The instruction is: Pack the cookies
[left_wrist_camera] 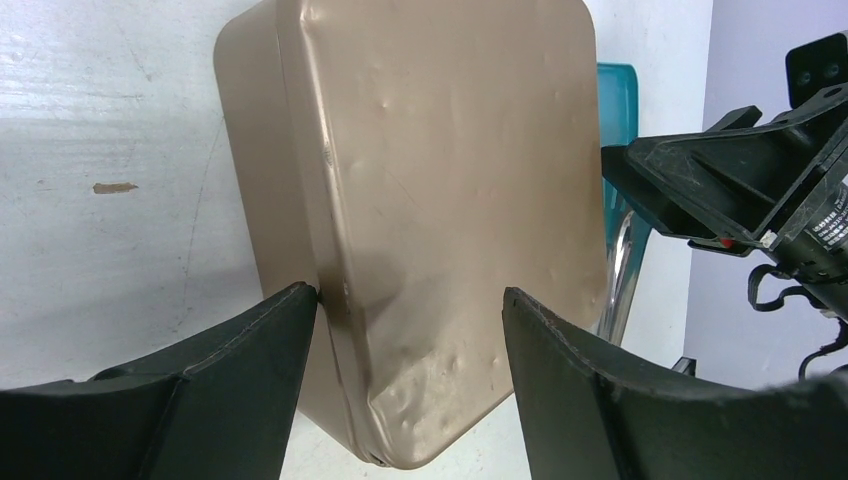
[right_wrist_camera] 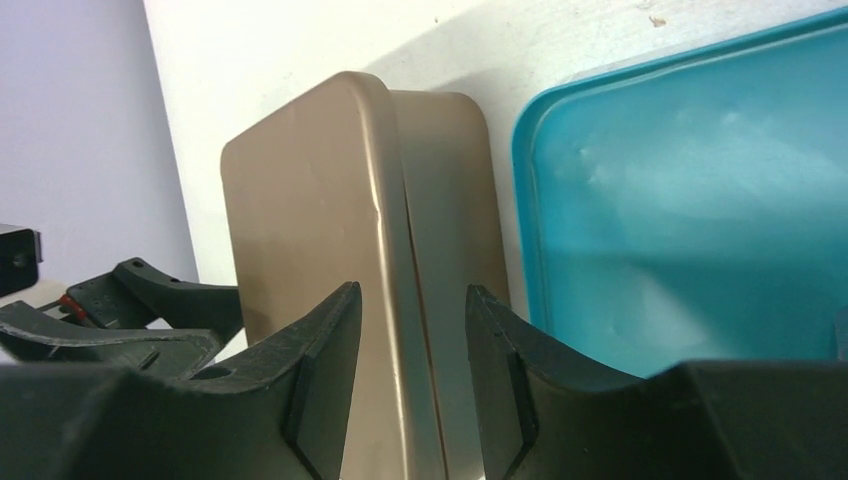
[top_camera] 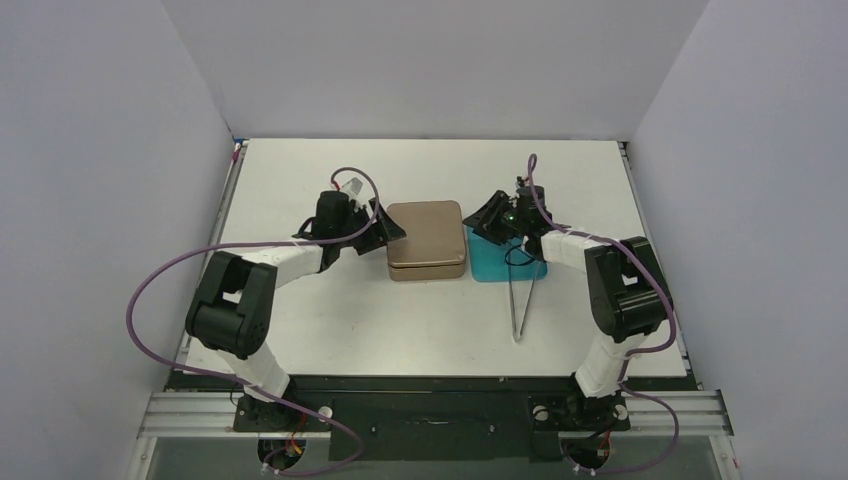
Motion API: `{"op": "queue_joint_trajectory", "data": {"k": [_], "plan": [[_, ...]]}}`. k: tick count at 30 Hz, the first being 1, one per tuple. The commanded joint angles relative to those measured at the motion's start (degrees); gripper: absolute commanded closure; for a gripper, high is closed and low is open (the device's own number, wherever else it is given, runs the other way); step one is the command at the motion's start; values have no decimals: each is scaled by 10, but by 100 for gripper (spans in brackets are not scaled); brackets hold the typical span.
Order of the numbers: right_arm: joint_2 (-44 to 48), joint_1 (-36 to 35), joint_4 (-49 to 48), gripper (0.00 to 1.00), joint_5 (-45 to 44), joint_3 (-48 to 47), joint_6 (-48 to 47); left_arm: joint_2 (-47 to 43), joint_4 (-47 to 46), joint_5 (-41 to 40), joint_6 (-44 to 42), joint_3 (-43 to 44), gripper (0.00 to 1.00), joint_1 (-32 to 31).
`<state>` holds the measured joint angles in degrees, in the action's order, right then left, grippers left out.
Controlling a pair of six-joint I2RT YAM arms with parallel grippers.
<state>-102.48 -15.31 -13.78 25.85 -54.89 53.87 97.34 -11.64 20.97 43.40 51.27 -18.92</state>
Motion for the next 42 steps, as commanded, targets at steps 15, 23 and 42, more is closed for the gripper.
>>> {"op": "queue_joint_trajectory", "data": {"k": [15, 23, 42], "plan": [[19, -45, 38, 60, -23, -23, -52, -50, 52, -49, -56, -9, 24, -6], [13, -58, 42, 60, -27, -20, -53, -23, 51, -32, -60, -10, 23, -7], [41, -107, 31, 63, -51, 41, -47, -79, 42, -19, -59, -96, 40, -17]]}}
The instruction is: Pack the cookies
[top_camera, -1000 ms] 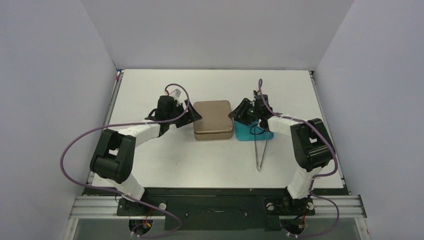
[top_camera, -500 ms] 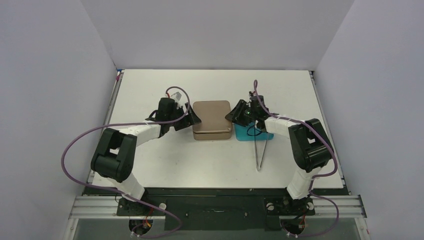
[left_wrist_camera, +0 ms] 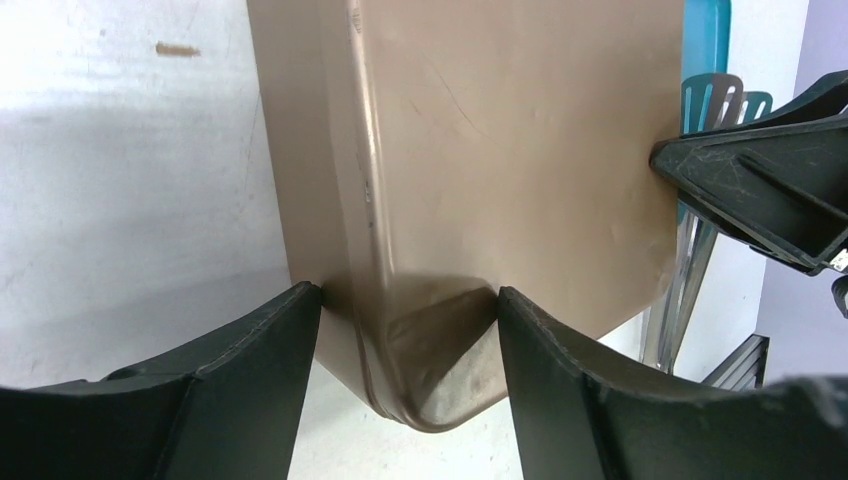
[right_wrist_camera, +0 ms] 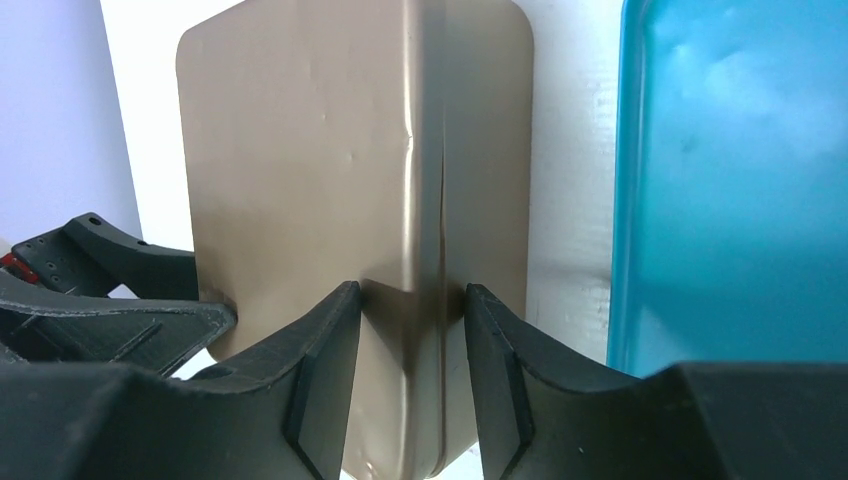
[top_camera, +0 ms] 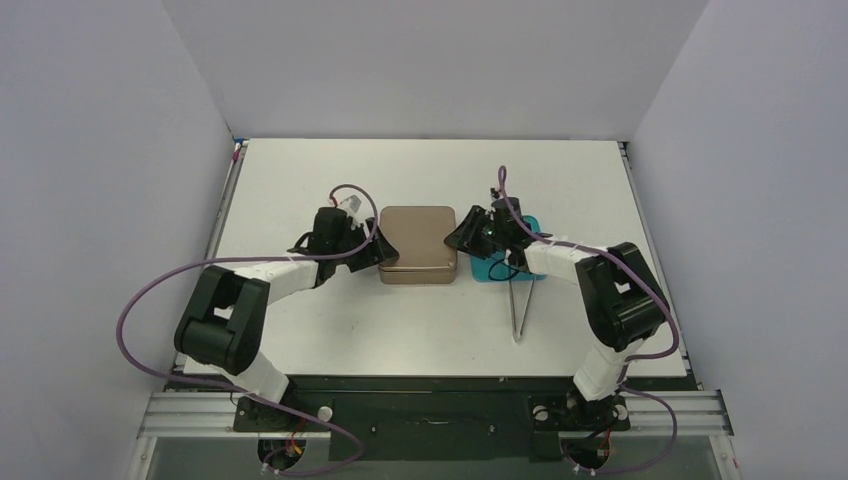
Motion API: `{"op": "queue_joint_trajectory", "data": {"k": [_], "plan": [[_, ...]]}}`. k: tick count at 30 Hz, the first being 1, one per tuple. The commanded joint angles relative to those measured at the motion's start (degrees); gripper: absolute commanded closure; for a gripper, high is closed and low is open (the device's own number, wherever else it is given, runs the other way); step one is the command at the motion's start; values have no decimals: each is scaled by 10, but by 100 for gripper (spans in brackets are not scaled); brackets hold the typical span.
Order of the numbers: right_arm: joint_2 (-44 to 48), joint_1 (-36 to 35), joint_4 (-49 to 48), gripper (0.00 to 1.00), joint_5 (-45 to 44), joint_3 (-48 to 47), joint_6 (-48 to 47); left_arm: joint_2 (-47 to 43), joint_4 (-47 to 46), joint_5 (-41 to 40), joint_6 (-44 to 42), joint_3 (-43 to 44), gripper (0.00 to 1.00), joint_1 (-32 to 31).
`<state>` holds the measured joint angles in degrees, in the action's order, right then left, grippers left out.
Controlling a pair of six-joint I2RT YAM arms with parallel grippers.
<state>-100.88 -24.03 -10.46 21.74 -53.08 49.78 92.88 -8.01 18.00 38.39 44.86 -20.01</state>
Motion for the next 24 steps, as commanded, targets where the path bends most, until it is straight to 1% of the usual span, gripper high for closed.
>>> {"op": "queue_joint_trajectory", "data": {"k": [1, 4, 13, 20, 24], "plan": [[30, -22, -5, 63, -12, 31, -5, -44, 5, 10, -8, -37, 41, -7], [41, -31, -9, 64, -17, 48, -1, -64, 5, 8, -6, -61, 44, -12], [102, -52, -15, 66, -42, 116, 4, -149, 17, -16, 9, -116, 45, -52], [134, -57, -8, 64, -56, 142, 4, -229, 55, -38, 9, -145, 38, -65], [152, -59, 9, 63, -65, 140, -1, -256, 78, -54, -1, -153, 34, -65]]}}
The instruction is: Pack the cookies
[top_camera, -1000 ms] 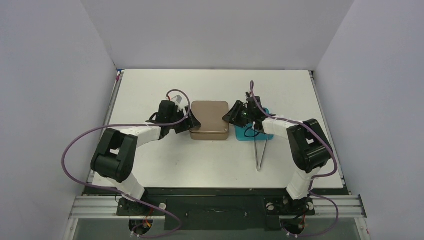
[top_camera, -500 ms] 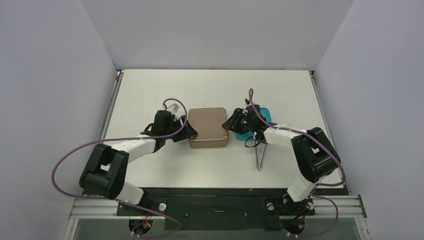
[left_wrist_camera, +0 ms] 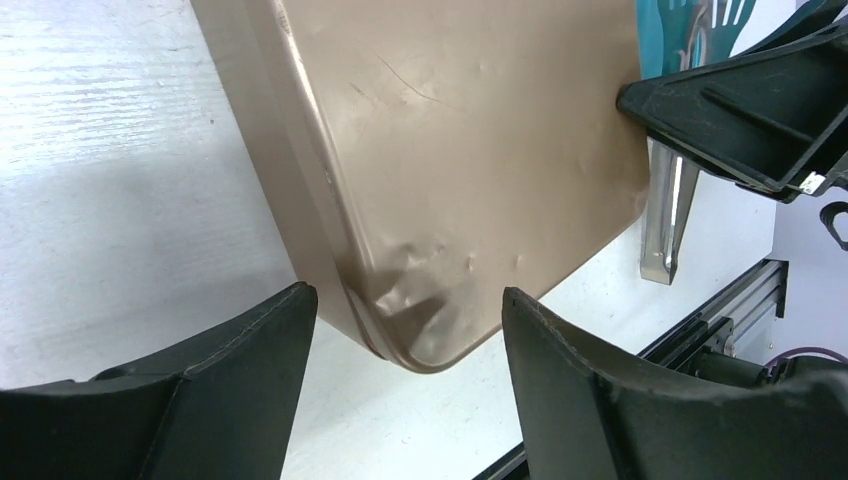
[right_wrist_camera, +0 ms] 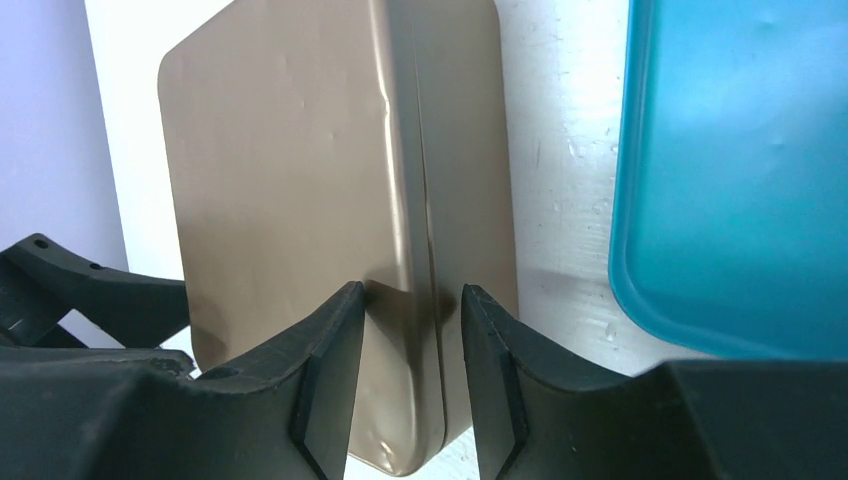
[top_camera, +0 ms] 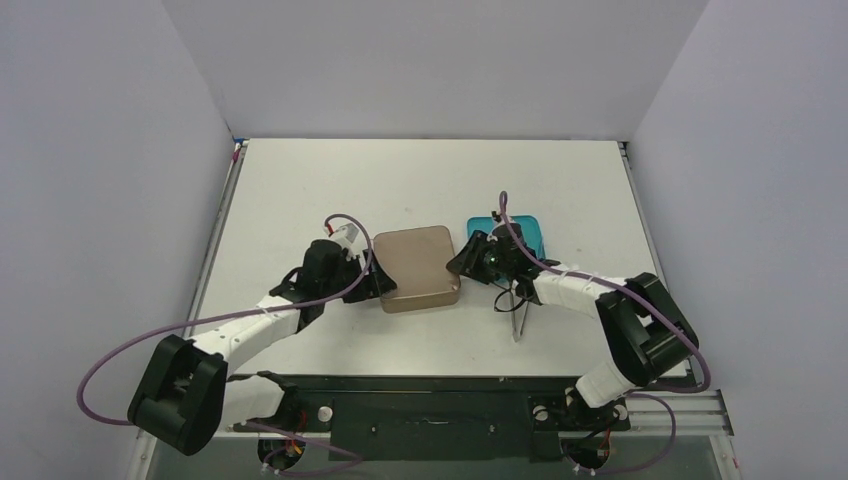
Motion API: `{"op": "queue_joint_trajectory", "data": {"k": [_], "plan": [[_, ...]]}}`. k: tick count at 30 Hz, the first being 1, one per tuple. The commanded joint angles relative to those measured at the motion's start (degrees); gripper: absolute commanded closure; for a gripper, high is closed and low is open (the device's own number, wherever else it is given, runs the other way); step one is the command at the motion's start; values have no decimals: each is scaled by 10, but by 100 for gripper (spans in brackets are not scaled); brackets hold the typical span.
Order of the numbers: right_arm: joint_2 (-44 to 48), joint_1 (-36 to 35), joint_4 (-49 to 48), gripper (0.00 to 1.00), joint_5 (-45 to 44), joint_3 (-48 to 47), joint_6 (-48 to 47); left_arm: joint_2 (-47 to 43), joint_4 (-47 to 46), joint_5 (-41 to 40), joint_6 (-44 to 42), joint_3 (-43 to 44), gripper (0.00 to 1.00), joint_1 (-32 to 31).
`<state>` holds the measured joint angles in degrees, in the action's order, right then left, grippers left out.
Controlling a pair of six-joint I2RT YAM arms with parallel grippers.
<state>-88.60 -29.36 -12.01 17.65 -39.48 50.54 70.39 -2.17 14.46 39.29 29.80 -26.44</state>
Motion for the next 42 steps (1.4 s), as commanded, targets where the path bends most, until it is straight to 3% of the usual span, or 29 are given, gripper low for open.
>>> {"op": "queue_joint_trajectory", "data": {"k": [1, 8, 13, 20, 24, 26, 28, 42], "plan": [[31, -6, 28, 63, -26, 3, -11, -34, 20, -20, -12, -4, 34, 0], [61, -13, 90, 63, -76, -8, -38, -41, 21, -23, -11, -18, 31, -1], [100, -20, 185, 62, -132, -45, -82, -59, 50, -39, -14, -20, 30, -1], [140, -72, 292, 62, -219, -116, -138, -85, 67, -53, -18, -26, 29, -1], [141, -112, 325, 69, -246, -162, -150, -93, 73, -51, -19, -31, 29, -1], [128, -126, 342, 81, -255, -186, -151, -98, 75, -53, -18, -34, 29, -1], [109, -135, 357, 100, -257, -215, -152, -104, 77, -53, -17, -34, 29, -1], [-31, -163, 340, 100, -241, -208, -142, -132, 100, -56, -25, -35, 29, -1]]}}
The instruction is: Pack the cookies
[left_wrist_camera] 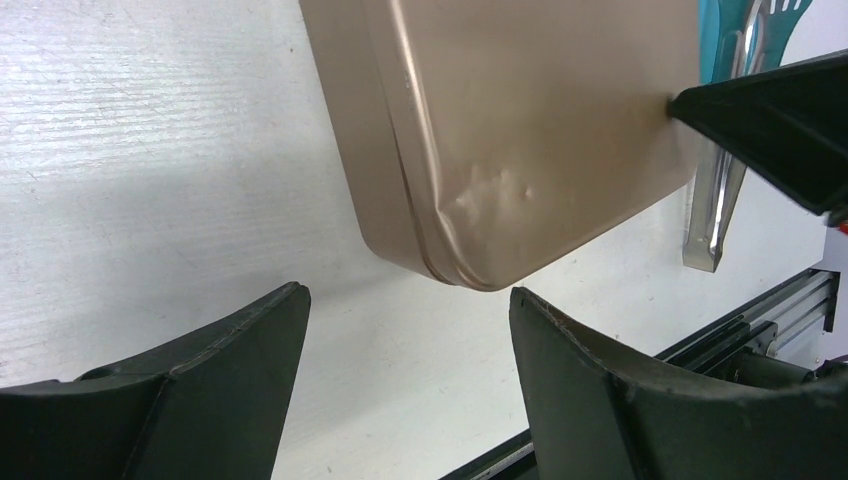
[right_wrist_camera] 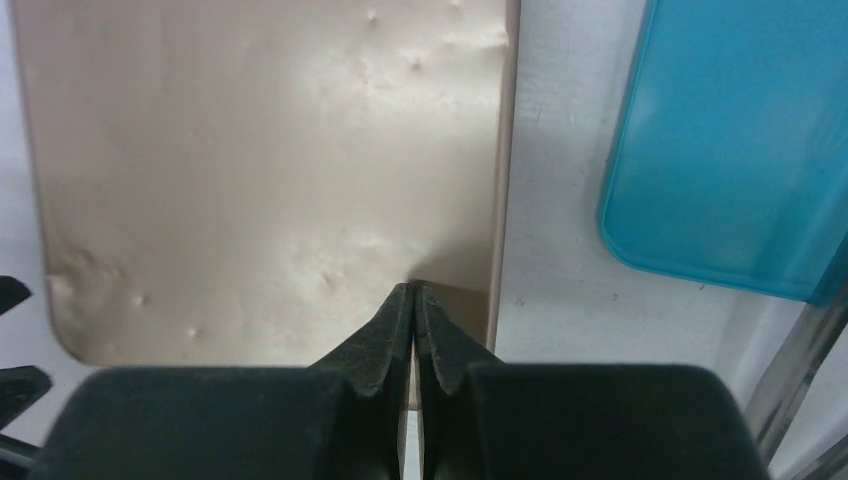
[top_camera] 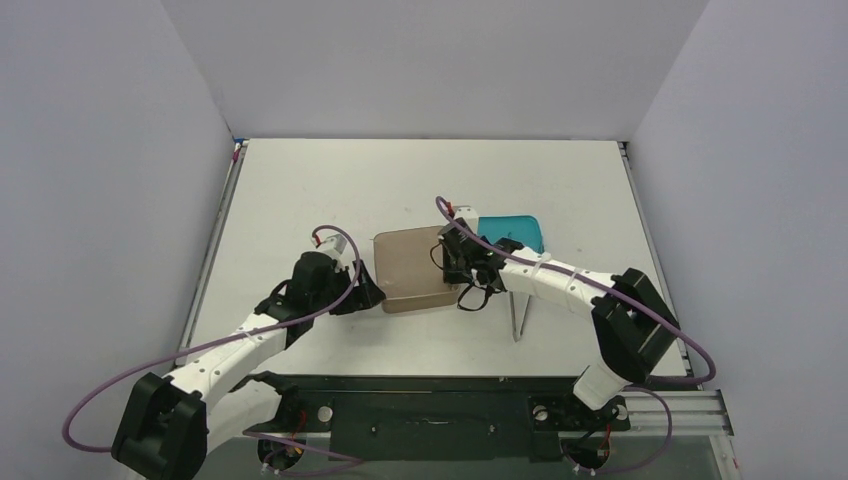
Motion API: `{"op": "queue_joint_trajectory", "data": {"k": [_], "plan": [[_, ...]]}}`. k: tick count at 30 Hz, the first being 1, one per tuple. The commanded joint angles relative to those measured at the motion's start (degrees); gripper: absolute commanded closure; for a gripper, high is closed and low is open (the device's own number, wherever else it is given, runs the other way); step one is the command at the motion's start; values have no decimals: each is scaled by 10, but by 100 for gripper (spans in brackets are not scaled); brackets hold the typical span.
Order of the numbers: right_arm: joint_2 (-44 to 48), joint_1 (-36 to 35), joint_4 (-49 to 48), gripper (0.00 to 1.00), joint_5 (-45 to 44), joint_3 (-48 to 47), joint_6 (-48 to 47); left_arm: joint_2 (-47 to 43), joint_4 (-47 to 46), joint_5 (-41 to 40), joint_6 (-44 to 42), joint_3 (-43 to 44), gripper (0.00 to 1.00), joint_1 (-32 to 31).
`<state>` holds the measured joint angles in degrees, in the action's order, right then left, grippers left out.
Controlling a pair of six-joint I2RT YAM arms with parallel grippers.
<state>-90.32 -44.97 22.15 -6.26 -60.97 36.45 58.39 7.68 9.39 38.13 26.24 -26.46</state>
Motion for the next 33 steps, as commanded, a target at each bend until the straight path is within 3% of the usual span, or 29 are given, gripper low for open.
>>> {"op": "queue_joint_trajectory", "data": {"k": [1, 6, 19, 26, 33], "plan": [[-19, -9, -1, 100, -2, 8, -1, -13, 1, -5, -13, 0, 29, -1], [-17, -21, 10, 100, -15, -4, 0, -22, 6, -9, -16, 0, 29, 0], [-27, -89, 66, 100, -45, -159, -7, -107, 76, -69, -12, 31, 24, 1], [-80, -116, 57, 100, -20, -215, 1, -194, 122, -125, 0, 38, 22, 2], [-175, -130, 24, 100, 30, -229, 22, -238, 150, -131, 3, 36, 21, 3]]}}
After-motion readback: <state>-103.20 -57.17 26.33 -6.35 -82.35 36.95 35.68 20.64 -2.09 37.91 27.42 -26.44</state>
